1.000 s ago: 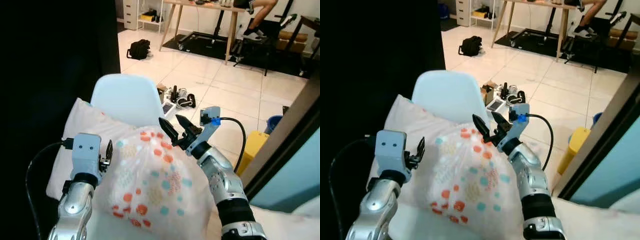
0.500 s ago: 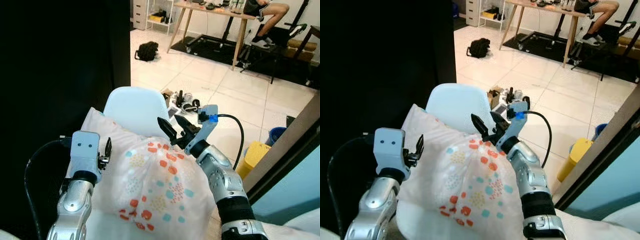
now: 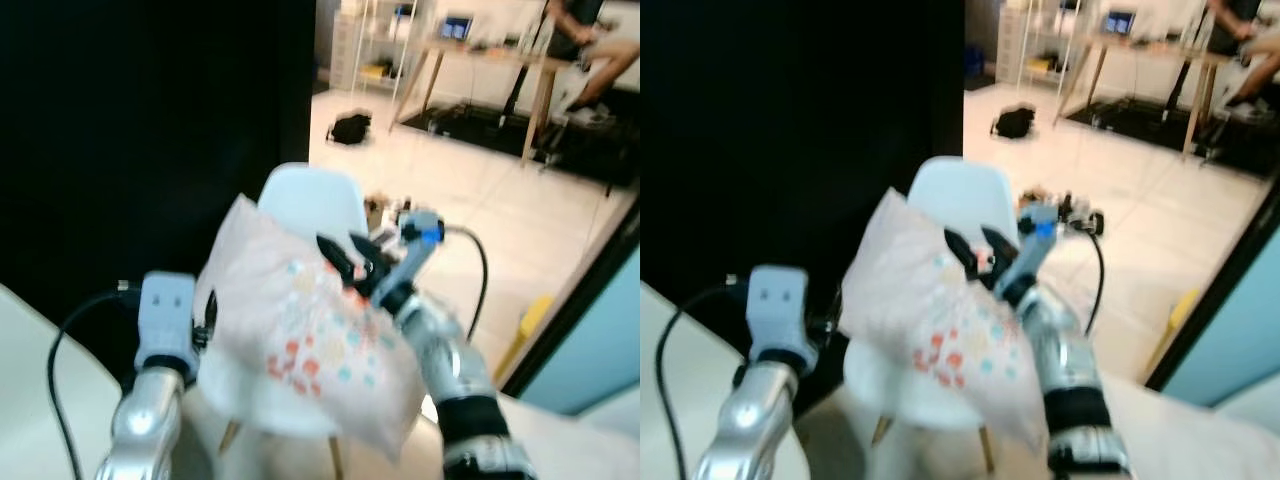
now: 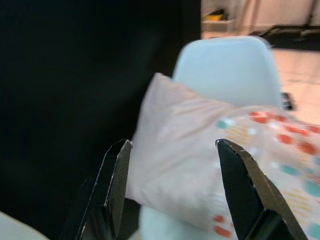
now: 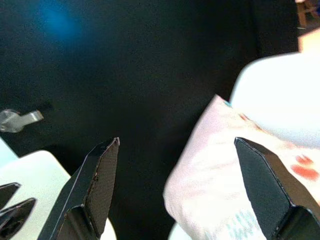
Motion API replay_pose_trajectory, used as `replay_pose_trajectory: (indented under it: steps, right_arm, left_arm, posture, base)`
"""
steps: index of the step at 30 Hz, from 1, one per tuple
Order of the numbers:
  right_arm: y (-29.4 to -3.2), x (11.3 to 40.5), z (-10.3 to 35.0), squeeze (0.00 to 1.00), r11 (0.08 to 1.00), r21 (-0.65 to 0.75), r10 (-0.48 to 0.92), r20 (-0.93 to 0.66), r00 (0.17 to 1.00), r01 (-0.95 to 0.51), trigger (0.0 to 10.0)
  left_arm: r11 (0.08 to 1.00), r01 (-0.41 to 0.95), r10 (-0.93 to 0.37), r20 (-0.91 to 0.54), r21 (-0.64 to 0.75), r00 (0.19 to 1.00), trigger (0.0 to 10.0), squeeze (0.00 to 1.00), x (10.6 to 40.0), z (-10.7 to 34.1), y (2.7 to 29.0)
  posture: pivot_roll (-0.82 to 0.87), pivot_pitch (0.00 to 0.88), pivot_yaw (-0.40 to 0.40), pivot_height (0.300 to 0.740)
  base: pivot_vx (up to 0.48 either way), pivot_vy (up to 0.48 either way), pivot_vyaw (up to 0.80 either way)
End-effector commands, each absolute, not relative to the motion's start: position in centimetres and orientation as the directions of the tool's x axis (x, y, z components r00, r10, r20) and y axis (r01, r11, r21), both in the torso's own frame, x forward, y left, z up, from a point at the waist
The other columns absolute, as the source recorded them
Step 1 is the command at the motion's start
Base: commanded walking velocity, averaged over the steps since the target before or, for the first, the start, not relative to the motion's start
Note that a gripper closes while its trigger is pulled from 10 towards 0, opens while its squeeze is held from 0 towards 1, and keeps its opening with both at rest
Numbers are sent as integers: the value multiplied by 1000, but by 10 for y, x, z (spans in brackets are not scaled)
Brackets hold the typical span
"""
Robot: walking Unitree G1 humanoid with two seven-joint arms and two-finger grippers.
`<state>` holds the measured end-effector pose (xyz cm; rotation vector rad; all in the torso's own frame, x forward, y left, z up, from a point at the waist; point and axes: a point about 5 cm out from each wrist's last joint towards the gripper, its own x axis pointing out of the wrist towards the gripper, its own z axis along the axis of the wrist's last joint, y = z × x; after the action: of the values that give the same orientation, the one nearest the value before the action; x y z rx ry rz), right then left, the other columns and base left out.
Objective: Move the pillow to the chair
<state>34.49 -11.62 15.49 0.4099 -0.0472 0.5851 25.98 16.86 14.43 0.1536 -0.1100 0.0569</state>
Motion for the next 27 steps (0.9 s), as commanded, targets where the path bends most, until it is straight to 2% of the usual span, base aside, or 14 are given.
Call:
replay_pose_trajectory:
  steps: [1, 11, 27]
  right_arm:
    - [-114, 345, 154, 0, 746, 383, 530, 152, 834, -544, 10000]
    - [-113, 345, 154, 0, 750, 375, 536, 140, 833, -545, 10000]
    - [-118, 350, 153, 0, 754, 409, 512, 126, 850, -515, 10000]
  left_arm:
    - [988, -58, 46, 93, 141, 995, 10000, 0, 259, 141, 169]
    - [989, -54, 42, 90, 138, 995, 10000, 0, 261, 140, 169]
    - [992, -49, 41, 76, 115, 996, 10000, 0, 264, 137, 170]
  posture:
    - [-2, 0, -88, 740]
    - [-3, 0, -88, 740]
    - [-7, 0, -95, 740]
  base:
    - [-386, 0, 0]
    - [-389, 0, 0]
    - [-388, 0, -718]
